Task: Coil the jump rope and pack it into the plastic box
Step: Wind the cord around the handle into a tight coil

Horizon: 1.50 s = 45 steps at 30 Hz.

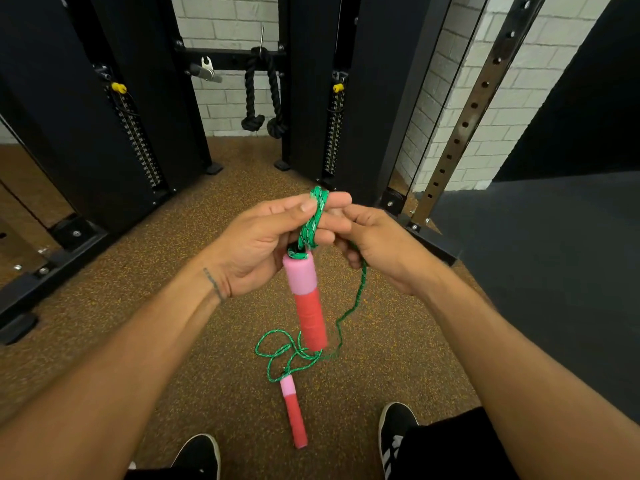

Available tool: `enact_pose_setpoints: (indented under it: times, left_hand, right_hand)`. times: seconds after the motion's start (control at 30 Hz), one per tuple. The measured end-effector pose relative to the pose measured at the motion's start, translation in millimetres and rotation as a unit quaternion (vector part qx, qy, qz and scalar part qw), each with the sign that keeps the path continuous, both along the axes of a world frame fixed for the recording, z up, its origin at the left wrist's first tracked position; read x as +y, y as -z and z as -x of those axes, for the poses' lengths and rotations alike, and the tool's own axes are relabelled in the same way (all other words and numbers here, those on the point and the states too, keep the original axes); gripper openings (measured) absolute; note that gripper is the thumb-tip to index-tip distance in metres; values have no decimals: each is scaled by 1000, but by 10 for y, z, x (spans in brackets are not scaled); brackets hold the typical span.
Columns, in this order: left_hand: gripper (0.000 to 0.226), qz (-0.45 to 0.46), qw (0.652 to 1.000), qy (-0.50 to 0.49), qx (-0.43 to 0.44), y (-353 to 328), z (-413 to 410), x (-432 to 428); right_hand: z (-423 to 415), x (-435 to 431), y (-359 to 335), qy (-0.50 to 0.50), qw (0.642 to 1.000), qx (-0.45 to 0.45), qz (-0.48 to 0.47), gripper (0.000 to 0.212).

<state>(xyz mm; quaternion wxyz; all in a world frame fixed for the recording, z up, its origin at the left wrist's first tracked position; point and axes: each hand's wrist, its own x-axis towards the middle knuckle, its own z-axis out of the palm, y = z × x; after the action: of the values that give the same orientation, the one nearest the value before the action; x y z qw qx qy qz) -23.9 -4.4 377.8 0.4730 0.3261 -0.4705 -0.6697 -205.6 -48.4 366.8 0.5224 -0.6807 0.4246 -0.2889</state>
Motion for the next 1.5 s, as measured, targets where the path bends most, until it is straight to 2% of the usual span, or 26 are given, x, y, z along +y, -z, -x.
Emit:
enact_pose_setpoints:
  times: [0.13, 0.27, 0.47, 0.6, 0.67, 0.77, 0.93, 1.07, 1.23, 1.5]
  left_hand:
    - [35, -3, 1000, -13, 13, 0, 27, 1]
    - [35, 6, 997, -78, 11, 7, 55, -39]
    - [39, 4, 990, -131, -48, 66, 52, -80]
    - [43, 18, 980, -151, -129, 88, 39, -87]
    - [42, 38, 971, -150, -181, 87, 35, -79]
    - [35, 45, 969, -124, -207, 65, 18, -63]
    - [25, 46, 964, -12, -263, 47, -27, -4]
    - [30, 12, 975, 17, -221, 33, -36, 2]
    - [38, 25, 980, 58, -187, 14, -13, 15]
    - [33, 31, 986, 42, -155, 19, -14, 23]
  right_hand:
    - [-36, 28, 5, -2, 999, 0, -40, 23]
    - [-53, 65, 28, -27, 999, 3, -44, 21]
    - [-45, 56, 38, -49, 981, 149, 113, 23]
    - [-30, 113, 8, -91, 965, 179, 165, 21]
    - [-21, 129, -20, -82, 968, 160, 174, 20]
    - [-3, 117, -44, -62, 978, 112, 165, 18]
    - [59, 74, -96, -69, 987, 34, 140, 16]
    - [77, 24, -80, -29, 986, 13, 161, 12]
    - [89, -17, -69, 9, 987, 1, 159, 8]
    - [83, -6, -80, -17, 998, -60, 25, 15]
